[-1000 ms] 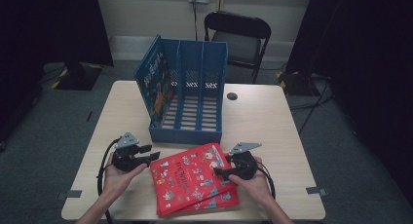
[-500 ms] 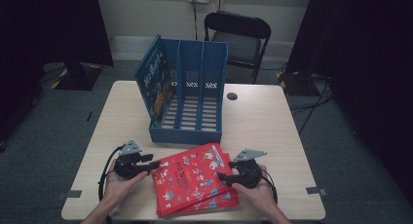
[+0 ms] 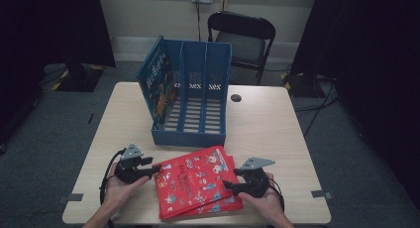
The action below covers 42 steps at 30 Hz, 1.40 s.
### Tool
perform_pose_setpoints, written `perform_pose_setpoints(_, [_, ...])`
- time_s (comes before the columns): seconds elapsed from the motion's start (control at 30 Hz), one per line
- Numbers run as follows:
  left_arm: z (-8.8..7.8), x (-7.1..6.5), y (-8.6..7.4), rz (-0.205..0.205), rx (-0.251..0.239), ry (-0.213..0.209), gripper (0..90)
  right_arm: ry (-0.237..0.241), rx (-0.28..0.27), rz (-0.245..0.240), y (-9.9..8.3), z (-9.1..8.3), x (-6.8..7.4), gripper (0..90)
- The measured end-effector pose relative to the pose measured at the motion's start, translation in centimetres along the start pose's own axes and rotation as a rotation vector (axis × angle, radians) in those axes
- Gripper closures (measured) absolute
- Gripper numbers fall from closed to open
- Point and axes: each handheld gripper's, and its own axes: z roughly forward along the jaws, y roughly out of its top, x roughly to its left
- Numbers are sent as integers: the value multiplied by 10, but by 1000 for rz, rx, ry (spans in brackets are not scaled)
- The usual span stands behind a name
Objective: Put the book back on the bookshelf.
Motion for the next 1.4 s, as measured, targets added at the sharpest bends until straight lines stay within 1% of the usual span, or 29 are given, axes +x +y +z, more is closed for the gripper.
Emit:
perform_pose_setpoints(0.07, [1, -1, -1, 18, 3, 18, 502, 16, 0, -4, -3, -3, 1, 376])
perform_pose_setpoints(0.1, [0, 0, -1, 22, 8, 18, 502, 20, 0, -3, -5, -4, 2, 376])
perform_pose_setpoints(0.17, [0, 1, -1, 2, -6, 21, 503, 35, 7, -16, -7, -7, 6, 375])
perform_pose_setpoints(0.3, [-2, 2, -1, 9, 3, 23, 533, 58, 16, -36, -11, -11, 12, 375])
perform_pose_setpoints(0.33, [-1, 1, -1, 13, -2, 23, 547, 60, 18, -39, -11, -11, 13, 374])
perform_pose_setpoints(0.4, [0, 0, -1, 23, 9, 30, 548, 66, 21, -42, -11, -11, 12, 357])
perform_pose_setpoints(0.47, [1, -1, -1, 23, 6, 19, 564, 55, 22, -32, -9, -8, 11, 315])
perform_pose_setpoints(0.53, [1, -3, -1, 30, 5, 25, 580, 49, 22, -39, -4, -3, 10, 302])
perform_pose_setpoints(0.6, [1, -3, -1, 34, 3, 19, 607, 40, 19, -53, 4, 3, 9, 275])
perform_pose_setpoints(0.63, [1, -3, -1, 38, 3, 21, 607, 33, 17, -54, 7, 6, 8, 268])
perform_pose_setpoints(0.67, [1, -3, -1, 52, 5, 28, 602, 31, 13, -53, 10, 9, 6, 266])
perform_pose_setpoints(0.7, [1, -4, -1, 59, 6, 43, 582, 26, 11, -51, 13, 12, 4, 265])
perform_pose_setpoints(0.73, [1, -4, -1, 53, 6, 54, 553, 21, 14, -50, 16, 14, 2, 262])
perform_pose_setpoints(0.77, [0, -3, -1, 43, 8, 46, 550, 13, 17, -51, 19, 17, 1, 261])
perform_pose_setpoints(0.8, [0, -1, -1, 43, 10, 40, 549, 8, 18, -54, 22, 20, 0, 258])
perform_pose_setpoints(0.83, [0, 0, -2, 21, 6, 34, 532, 5, 15, -56, 25, 23, -2, 255])
perform_pose_setpoints(0.87, [1, 2, -3, 5, 3, 22, 537, -1, 13, -56, 28, 25, -3, 254])
perform_pose_setpoints(0.9, [1, 2, -4, 4, -7, 23, 541, -6, 8, -53, 30, 27, -5, 252])
perform_pose_setpoints(0.93, [1, 1, -3, 7, -5, 26, 525, -11, 9, -48, 32, 30, -6, 246])
perform_pose_setpoints(0.97, [1, 1, -3, 3, -2, 24, 537, -17, 15, -48, 33, 33, -7, 242])
perform_pose_setpoints(1.0, [1, 0, -3, -4, -2, 27, 542, -24, 21, -57, 34, 35, -8, 228])
perform_pose_setpoints(1.03, [0, 1, -4, -26, 0, 14, 543, -21, 22, -52, 34, 36, -9, 220])
perform_pose_setpoints(1.07, [0, 2, -5, -58, 2, -6, 546, -18, 20, -46, 34, 37, -10, 221])
perform_pose_setpoints(1.1, [0, 2, -6, -76, 6, -17, 544, -19, 19, -49, 34, 37, -9, 223])
perform_pose_setpoints(1.17, [-1, 2, -6, -64, 10, -13, 533, -25, 18, -46, 33, 36, -8, 227])
perform_pose_setpoints(1.27, [1, -2, -5, -71, 20, -28, 507, -22, 16, -41, 32, 35, -8, 229])
perform_pose_setpoints(1.3, [1, -3, -4, -71, 20, -25, 506, -21, 17, -41, 32, 35, -8, 231])
perform_pose_setpoints(1.33, [1, -4, -4, -60, 26, -20, 492, -22, 19, -43, 32, 35, -7, 233])
perform_pose_setpoints(1.4, [2, -4, -3, -69, 29, -21, 492, -31, 24, -49, 32, 34, -6, 241])
